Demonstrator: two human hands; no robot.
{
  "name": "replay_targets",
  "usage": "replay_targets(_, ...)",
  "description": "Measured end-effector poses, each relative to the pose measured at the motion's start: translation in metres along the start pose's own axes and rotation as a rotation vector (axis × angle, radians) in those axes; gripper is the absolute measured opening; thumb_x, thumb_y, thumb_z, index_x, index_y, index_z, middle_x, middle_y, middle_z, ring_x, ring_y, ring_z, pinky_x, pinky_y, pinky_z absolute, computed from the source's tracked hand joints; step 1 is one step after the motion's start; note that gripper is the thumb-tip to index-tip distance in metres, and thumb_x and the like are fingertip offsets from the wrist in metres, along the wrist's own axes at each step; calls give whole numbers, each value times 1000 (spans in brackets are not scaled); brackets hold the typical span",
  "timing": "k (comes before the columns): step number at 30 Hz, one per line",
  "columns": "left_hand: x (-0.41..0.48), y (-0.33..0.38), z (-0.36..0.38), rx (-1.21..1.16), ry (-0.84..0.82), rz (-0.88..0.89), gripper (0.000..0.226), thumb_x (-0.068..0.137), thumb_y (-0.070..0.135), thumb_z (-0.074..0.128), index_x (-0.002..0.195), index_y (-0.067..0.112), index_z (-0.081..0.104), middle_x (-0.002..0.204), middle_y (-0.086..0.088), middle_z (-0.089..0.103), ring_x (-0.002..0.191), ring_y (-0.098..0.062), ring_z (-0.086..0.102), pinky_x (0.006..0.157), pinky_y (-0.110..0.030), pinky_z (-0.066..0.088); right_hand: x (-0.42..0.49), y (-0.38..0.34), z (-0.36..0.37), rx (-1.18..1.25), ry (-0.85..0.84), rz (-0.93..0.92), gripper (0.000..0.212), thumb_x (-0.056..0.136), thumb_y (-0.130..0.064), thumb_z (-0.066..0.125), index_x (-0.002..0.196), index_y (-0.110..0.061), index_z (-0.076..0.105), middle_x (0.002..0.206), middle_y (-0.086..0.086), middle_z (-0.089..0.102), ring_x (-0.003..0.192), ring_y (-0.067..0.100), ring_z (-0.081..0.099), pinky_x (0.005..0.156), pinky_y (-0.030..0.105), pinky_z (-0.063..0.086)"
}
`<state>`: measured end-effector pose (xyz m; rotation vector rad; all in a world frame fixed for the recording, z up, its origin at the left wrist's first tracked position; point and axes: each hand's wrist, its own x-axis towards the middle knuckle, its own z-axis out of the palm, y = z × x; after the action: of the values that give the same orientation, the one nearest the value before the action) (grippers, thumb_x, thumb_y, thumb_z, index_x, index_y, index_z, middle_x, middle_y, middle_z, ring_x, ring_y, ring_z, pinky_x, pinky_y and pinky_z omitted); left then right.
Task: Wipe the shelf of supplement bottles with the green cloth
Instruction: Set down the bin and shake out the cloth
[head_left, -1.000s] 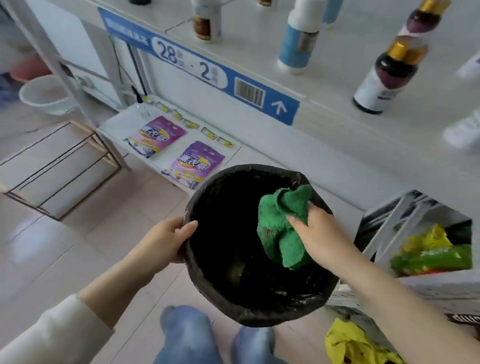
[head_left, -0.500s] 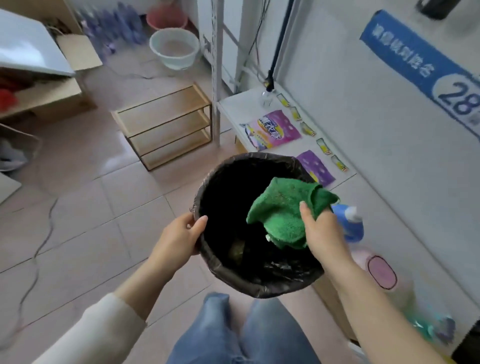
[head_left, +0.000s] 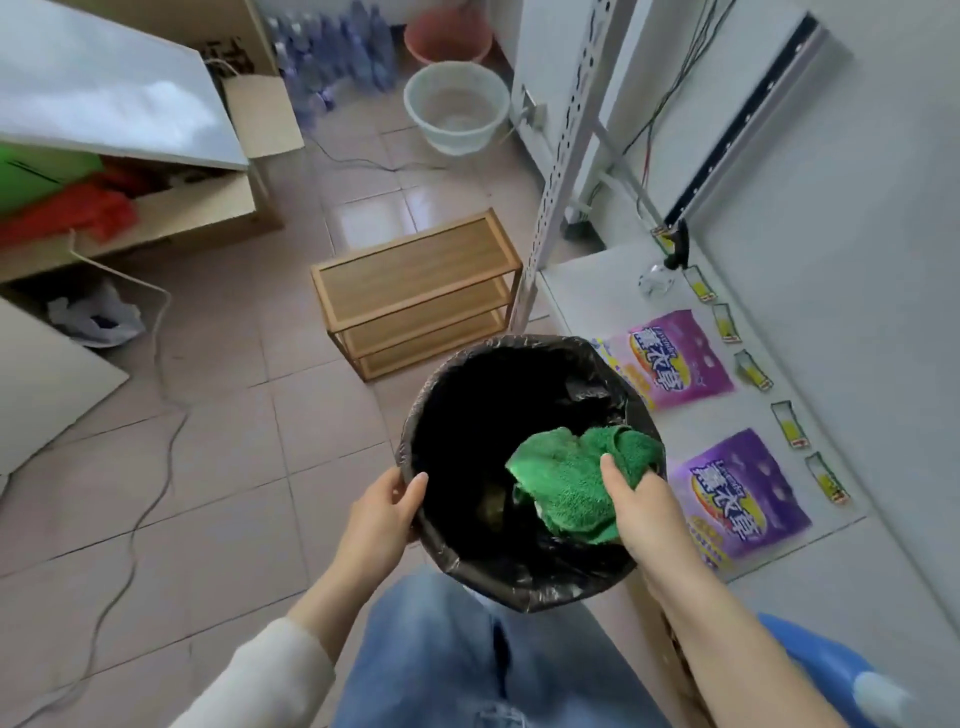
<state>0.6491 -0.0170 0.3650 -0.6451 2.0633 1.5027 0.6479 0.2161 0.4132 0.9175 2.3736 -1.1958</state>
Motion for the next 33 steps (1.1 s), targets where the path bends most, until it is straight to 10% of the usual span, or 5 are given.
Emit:
replay_targets(7,118,46,-26,49,33,-17,30,92,36,47,94,8,57,92,-18,68,91,-36,64,83,-54,51,102,-87,29,-64,25,1,55,94,-41,38,95,11,58,84,19,58,82,31,54,74,34,37)
replay_targets(11,196,53,-31,97,7,-63,32,92,33,47,99,3,55,96,-24,66,91,-36,62,85,-53,48,167,-109,73,-67,-20,178,59,95,-42,35,115,11,50,116,26,56,107,34,53,84,36,37)
replay_targets(18,354,68,-31,277,-65,-70,31,91,35,48,96,5,56,93,-23,67,78,-26,60,78,-46,50,282,-126,157,51,-53,358,67,93,-47,34,132,7,35,114,21,53,85,19,52,64,32,33)
replay_targets(22,446,29,-14,349,-135,-57,29,92,37,46,101,13,58,95,-18,69,93,-31,63,83,-49,50,369,-93,213,222,-152,492,71,92,-51,34,142,-1,23,142,14,40,123,28,45,99,38,36)
replay_targets(33,573,-77,69,283,-114,-56,23,90,35,48,97,16,58,94,-18,69,86,-29,63,86,-46,49,508,0,272,60,-52,421,67,94,-47,30,139,4,26,116,12,55,94,16,53,68,31,36)
